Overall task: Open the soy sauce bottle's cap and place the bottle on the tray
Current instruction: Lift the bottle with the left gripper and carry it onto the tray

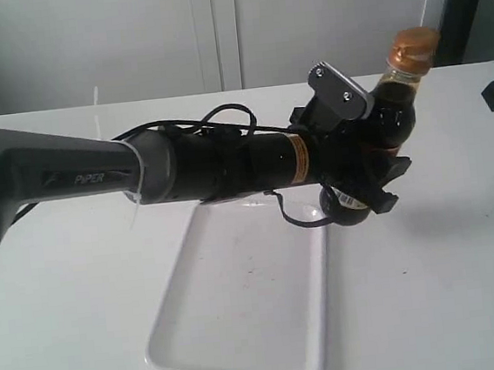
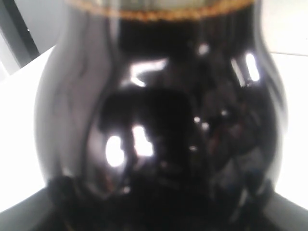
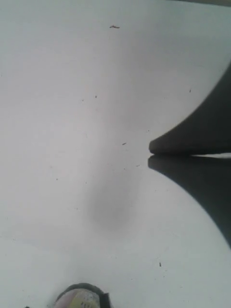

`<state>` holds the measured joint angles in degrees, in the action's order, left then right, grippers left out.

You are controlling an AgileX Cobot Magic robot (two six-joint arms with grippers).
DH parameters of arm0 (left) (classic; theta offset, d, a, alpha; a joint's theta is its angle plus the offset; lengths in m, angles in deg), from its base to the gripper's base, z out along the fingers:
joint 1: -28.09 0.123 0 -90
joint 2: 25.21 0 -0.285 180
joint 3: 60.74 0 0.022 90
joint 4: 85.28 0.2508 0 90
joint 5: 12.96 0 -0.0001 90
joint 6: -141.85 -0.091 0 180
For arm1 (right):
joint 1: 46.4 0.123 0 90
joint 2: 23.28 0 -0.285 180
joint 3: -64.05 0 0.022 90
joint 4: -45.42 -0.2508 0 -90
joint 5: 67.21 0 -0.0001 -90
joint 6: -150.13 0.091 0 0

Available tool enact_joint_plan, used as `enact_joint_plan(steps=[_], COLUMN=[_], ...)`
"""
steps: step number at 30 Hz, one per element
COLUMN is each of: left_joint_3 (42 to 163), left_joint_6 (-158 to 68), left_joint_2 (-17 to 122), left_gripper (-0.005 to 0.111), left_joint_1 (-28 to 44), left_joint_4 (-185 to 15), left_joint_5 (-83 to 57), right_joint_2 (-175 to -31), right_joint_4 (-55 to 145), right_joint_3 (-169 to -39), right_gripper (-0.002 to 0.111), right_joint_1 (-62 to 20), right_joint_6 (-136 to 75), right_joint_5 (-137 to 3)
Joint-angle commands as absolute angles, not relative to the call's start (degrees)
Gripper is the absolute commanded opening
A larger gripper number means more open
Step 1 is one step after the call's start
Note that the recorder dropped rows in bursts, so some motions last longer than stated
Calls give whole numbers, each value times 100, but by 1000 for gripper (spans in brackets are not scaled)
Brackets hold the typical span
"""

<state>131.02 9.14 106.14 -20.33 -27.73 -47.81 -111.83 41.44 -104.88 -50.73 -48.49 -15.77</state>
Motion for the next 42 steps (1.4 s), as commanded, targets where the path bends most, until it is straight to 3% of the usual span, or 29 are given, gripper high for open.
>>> enact_joint_plan(steps=[1,18,25,42], left_joint_3=[13143,12603,11966,10479], left_joint_6=[1152,1243,975,200], left_joint_2=[10314,9741,9624,9040], left_gripper=[0,0,0,0], left_joint_1=[-1988,-1610,-1214,-335], left_joint_4=[-2794,-2700,-3140,-3007], left_joint_5=[-5321,-5012,-6728,-8136], right_joint_2=[-11181,-11181,-11181,-11181], right_joint_4=[4093,3543,3458,3149], right_joint_3=[-10539,-10528,-10528,-10528], right_gripper=[0,0,0,0], right_joint_1=[-5106,-5096,-5096,-5096], right_joint_6=[-4891,-5240,-5319,-5533], right_joint_5=[-1673,-2048,-2099,-2213])
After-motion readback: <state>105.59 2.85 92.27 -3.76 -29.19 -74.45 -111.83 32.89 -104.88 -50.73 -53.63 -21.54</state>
